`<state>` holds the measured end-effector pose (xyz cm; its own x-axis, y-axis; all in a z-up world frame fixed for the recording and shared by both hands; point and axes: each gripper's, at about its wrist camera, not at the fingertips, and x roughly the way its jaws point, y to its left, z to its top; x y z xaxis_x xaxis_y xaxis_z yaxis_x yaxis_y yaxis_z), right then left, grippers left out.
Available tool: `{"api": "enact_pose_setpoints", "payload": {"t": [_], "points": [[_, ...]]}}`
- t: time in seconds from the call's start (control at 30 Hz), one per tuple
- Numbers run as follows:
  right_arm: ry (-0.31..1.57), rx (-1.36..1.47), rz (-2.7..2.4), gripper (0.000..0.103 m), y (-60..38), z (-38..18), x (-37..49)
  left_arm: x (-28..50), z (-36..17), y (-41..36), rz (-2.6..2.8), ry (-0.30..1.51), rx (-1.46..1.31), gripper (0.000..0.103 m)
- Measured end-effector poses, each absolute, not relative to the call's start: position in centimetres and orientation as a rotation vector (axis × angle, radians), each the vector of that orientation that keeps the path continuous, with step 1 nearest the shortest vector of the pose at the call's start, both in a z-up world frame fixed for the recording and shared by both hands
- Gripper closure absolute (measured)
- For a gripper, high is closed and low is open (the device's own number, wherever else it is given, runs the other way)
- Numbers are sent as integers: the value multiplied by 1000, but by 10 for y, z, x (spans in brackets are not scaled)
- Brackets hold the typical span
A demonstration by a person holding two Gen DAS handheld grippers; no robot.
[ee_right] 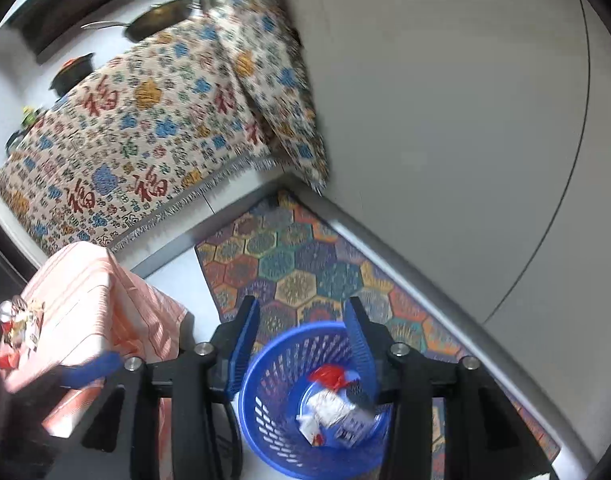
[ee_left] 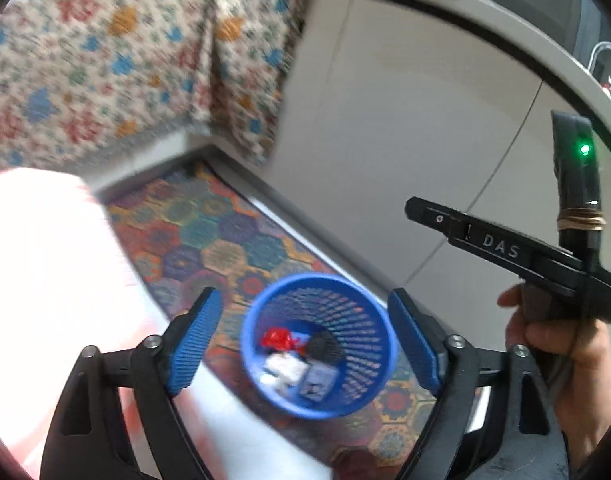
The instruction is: Collect trash
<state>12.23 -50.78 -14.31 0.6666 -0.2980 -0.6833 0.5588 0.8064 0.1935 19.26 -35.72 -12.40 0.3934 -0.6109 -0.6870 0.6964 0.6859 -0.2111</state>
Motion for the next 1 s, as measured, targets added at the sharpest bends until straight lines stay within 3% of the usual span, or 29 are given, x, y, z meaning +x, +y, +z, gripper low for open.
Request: {"api": "enact_pose_setpoints", "payload": {"t": [0.33, 0.57, 0.87, 0.9, 1.0], "points": [[636, 172, -266, 40, -377, -124, 143, 198, -121, -181, -435, 787, 216, 9], [818, 67, 42, 40, -230, -143, 191, 217, -144, -60, -155, 849, 134, 9], [926, -75, 54, 38, -139, -180, 254, 230, -166, 11, -3, 935, 71, 8], [928, -60, 51, 35, -138, -179, 259, 231, -170, 17, -11, 951, 42, 2], [932, -27, 17, 23, -142, -180, 276, 233, -171, 31, -10, 964, 14, 0]]}}
